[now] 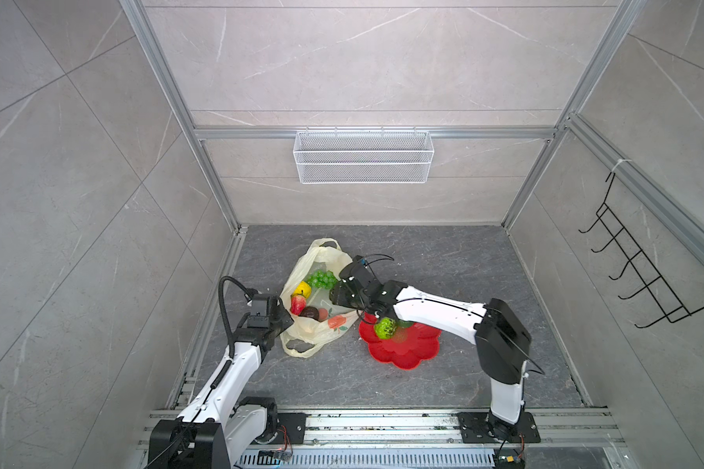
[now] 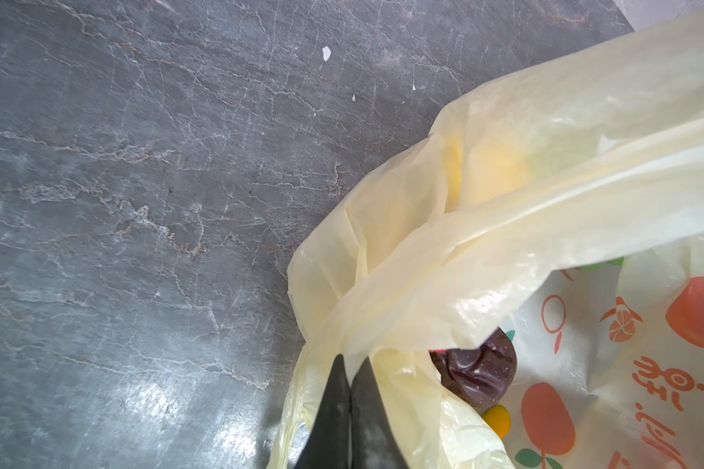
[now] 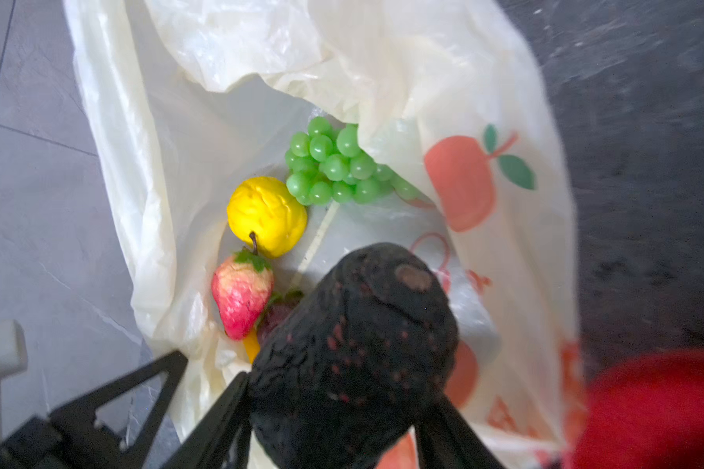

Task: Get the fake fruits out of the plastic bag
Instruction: 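Carry the avocado over the red plate and lower it beside the mango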

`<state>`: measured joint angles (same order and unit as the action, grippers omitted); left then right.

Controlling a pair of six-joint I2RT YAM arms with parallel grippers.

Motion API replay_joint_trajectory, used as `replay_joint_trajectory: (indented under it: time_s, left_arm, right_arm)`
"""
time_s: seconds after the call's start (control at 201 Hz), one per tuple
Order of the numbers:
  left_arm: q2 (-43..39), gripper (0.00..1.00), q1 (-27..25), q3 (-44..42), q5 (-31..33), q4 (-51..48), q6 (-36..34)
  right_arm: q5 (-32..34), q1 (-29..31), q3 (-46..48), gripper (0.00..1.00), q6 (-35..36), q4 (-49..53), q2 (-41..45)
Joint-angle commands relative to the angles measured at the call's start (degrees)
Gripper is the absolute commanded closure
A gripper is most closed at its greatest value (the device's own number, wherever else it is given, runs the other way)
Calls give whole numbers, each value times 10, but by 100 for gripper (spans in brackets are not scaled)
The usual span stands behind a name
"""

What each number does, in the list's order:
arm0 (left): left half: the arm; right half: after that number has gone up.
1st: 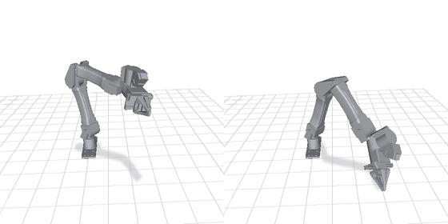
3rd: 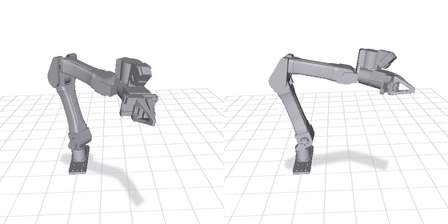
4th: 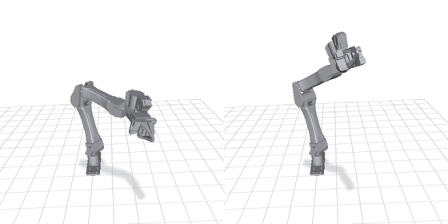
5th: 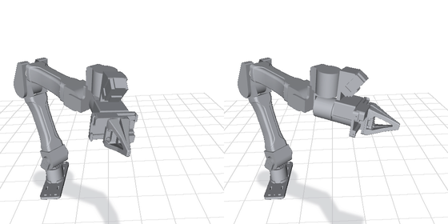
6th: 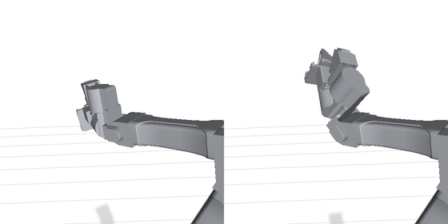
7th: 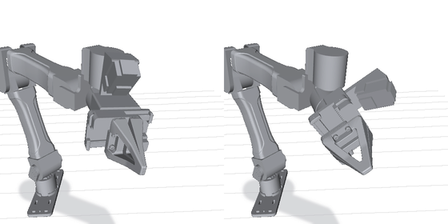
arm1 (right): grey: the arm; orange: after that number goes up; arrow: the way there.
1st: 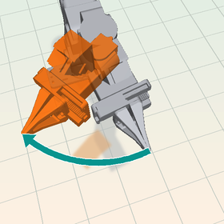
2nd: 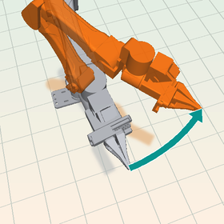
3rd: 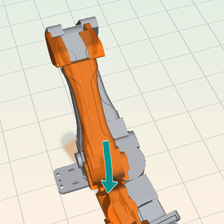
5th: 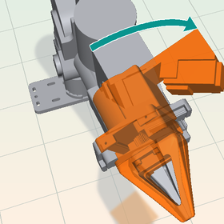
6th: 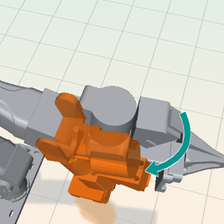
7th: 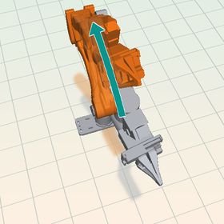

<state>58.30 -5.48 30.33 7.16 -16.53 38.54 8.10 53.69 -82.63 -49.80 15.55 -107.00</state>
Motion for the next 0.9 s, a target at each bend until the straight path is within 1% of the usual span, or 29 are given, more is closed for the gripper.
replay_joint_trajectory:
  time_s: [0.0,0.204,0.354,0.523,0.677,0.891]
  left_arm:
    - [-4,100,3,3,2,11,-17]
    - [0,100,3,3,0,15,-19]
    - [7,100,3,2,-6,22,-20]
    - [10,100,3,1,-7,26,-22]
    - [10,100,3,0,-6,29,-23]
    - [15,100,3,0,-7,32,-24]
  right_arm:
    - [48,5,66,44,70,44,79]
    - [123,15,191,46,104,89,216]
    - [151,24,264,46,106,115,286]
    - [171,31,341,46,88,125,344]
    - [174,33,405,46,76,92,363]
    - [186,34,432,46,75,36,320]
